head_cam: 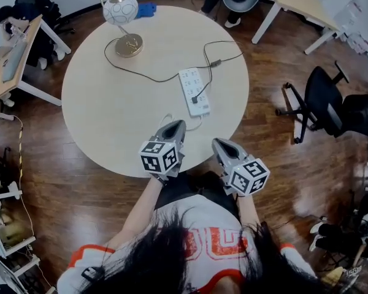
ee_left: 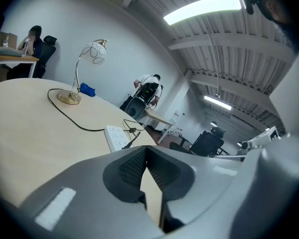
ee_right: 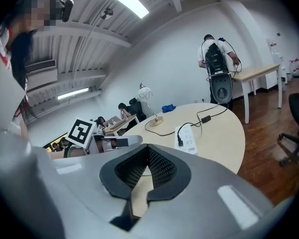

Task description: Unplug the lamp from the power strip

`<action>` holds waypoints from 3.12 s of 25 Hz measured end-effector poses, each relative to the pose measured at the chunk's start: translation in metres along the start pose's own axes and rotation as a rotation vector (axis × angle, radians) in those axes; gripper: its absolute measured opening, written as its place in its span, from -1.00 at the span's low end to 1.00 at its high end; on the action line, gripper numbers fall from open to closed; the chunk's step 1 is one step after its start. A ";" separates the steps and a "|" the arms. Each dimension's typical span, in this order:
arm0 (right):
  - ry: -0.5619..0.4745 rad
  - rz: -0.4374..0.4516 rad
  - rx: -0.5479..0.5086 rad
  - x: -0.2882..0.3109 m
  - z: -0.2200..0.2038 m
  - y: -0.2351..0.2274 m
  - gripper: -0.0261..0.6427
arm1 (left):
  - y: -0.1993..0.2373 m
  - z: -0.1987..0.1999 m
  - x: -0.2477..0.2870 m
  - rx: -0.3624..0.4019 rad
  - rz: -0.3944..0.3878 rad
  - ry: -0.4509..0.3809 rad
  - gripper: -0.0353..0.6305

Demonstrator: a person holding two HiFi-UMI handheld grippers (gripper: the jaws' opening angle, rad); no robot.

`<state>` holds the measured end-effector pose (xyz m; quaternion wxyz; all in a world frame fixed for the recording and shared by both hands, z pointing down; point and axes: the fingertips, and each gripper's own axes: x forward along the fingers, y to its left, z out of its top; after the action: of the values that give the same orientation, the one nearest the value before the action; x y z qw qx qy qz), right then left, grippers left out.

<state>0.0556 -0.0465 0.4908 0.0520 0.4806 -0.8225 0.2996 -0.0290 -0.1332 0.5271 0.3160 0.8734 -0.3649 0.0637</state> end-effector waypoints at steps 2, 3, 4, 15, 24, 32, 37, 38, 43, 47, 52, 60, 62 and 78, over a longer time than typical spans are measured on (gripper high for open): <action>0.011 0.004 0.001 0.004 0.001 -0.003 -0.92 | 0.009 -0.002 0.020 0.024 0.036 0.011 -0.89; 0.018 0.005 0.002 0.005 0.001 -0.006 -0.92 | 0.011 -0.005 0.030 0.033 0.049 0.021 -0.89; 0.026 0.006 0.003 0.006 0.001 -0.009 -0.92 | 0.012 -0.009 0.040 0.036 0.056 0.032 -0.89; 0.172 0.075 -0.058 0.062 0.014 -0.066 -0.92 | 0.030 -0.042 0.101 0.021 0.162 0.173 -0.89; 0.342 0.091 -0.224 0.119 0.001 -0.115 -0.92 | 0.052 -0.067 0.122 -0.061 0.284 0.258 -0.89; 0.463 0.181 -0.285 0.161 -0.023 -0.110 -0.55 | 0.050 -0.070 0.121 -0.007 0.342 0.292 -0.89; 0.446 0.198 -0.295 0.181 -0.020 -0.103 -0.55 | 0.048 -0.072 0.117 0.013 0.360 0.309 -0.89; 0.453 0.209 -0.290 0.185 -0.020 -0.101 -0.55 | 0.047 -0.073 0.116 0.006 0.355 0.313 -0.89; 0.493 0.198 -0.417 0.196 -0.028 -0.097 -0.61 | 0.045 -0.075 0.113 -0.002 0.347 0.328 -0.89; 0.479 0.198 -0.518 0.195 -0.028 -0.094 -0.67 | 0.045 -0.075 0.113 0.008 0.351 0.321 -0.89; 0.415 0.230 -0.433 0.192 -0.026 -0.100 -0.70 | 0.046 -0.075 0.114 -0.025 0.353 0.313 -0.89; 0.401 0.257 -0.440 0.189 -0.024 -0.098 -0.70 | 0.042 -0.074 0.116 0.033 0.367 0.359 -0.89; 0.400 0.251 -0.480 0.187 -0.024 -0.098 -0.70 | 0.042 -0.075 0.116 0.016 0.363 0.373 -0.89; 0.311 0.168 -0.439 0.191 0.026 -0.114 -0.72 | 0.052 -0.073 0.122 -0.146 0.305 0.340 -0.89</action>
<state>0.0531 -0.2464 0.5913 0.2556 0.3364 -0.8867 0.1878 0.0329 -0.1901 0.6535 0.4221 0.7597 -0.4376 0.2304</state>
